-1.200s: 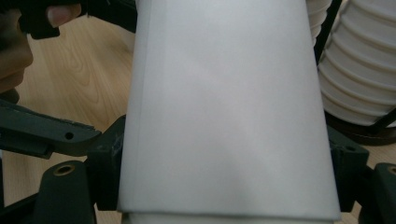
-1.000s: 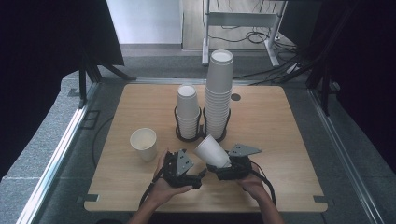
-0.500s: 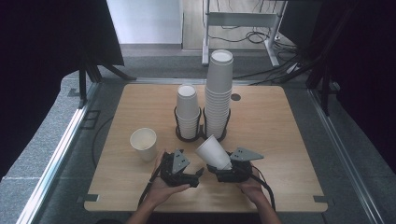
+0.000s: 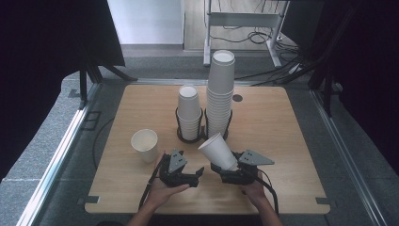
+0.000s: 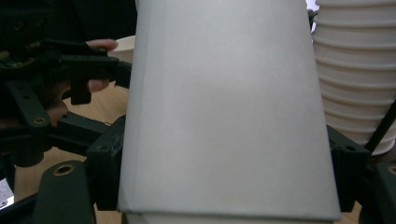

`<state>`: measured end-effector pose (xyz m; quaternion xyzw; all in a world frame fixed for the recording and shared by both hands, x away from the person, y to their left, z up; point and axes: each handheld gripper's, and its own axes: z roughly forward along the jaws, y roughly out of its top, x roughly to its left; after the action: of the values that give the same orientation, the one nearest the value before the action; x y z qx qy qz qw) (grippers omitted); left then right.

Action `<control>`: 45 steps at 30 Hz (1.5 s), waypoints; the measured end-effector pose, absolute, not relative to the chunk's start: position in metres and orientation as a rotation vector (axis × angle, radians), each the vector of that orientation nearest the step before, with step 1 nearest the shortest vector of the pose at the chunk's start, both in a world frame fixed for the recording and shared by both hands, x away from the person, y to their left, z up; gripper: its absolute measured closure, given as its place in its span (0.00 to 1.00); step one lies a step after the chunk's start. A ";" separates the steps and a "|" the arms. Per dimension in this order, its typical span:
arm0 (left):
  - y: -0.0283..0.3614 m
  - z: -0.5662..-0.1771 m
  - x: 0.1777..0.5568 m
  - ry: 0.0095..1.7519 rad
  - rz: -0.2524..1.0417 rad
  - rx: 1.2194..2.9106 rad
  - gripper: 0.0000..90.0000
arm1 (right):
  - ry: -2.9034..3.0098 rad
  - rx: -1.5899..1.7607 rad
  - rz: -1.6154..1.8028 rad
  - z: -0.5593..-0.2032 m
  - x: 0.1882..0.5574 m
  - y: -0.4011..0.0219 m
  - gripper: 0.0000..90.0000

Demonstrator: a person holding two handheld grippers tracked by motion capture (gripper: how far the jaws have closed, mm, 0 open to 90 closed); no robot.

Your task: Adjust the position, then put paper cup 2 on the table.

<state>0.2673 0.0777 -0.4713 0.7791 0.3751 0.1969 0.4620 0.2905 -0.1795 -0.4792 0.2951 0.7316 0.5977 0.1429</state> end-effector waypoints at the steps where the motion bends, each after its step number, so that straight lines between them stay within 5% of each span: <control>1: 0.078 -0.471 0.268 0.925 0.474 1.913 0.08 | 2.104 0.848 1.729 -0.479 0.290 -0.180 0.24; 45: 0.094 -0.462 0.273 0.921 0.128 1.677 0.05 | 2.076 0.751 1.758 -0.485 0.280 -0.168 0.24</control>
<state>0.2731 0.0936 -0.4621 0.7157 0.3931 0.0547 0.5747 0.2798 -0.1680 -0.4845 0.2626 0.7262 0.6152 0.1590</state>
